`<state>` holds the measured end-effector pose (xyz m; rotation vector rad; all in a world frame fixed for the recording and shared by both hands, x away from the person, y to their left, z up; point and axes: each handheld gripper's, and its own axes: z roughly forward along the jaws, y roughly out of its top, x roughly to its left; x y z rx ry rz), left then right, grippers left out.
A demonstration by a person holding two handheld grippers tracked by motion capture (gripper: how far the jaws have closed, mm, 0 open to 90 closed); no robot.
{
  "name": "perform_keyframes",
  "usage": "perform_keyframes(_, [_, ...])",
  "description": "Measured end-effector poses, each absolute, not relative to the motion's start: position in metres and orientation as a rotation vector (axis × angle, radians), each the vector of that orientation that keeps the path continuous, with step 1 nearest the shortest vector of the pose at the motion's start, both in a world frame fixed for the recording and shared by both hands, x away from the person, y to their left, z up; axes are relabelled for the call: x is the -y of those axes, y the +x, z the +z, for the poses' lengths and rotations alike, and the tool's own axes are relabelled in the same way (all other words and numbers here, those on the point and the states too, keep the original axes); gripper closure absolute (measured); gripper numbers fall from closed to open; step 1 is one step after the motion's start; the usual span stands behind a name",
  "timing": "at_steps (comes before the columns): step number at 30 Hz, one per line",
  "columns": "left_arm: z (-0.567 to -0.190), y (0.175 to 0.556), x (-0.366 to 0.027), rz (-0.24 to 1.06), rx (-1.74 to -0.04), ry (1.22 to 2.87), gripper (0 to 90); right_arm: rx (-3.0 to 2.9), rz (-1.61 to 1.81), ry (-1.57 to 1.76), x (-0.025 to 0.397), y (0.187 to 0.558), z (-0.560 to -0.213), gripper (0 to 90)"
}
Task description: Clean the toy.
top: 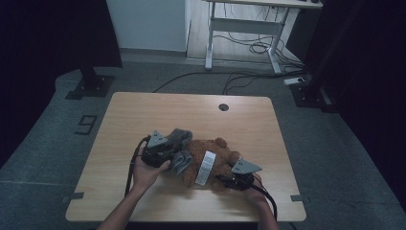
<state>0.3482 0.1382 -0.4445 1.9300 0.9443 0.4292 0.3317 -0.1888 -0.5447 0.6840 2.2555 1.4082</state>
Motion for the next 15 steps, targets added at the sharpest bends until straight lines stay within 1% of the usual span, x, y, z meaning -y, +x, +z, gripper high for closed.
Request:
perform_keyframes(4, [-0.445,0.346,-0.157,0.464,-0.977,1.925,77.1,-2.255,1.415,0.686,0.189,0.331,-0.546,46.0])
perform_keyframes(8, [-0.455,0.35,-0.182,0.482,-1.057,1.921,77.8,-2.257,1.419,0.684,0.19,0.332,-0.546,46.0])
perform_keyframes(13, [-0.479,0.361,-0.198,0.453,-1.167,1.973,78.5,-2.26,1.419,0.683,0.19,0.332,-0.546,46.2])
perform_keyframes(15, [-0.482,0.364,-0.2,0.436,-1.179,1.976,78.6,-2.262,1.42,0.686,0.191,0.332,-0.546,46.3])
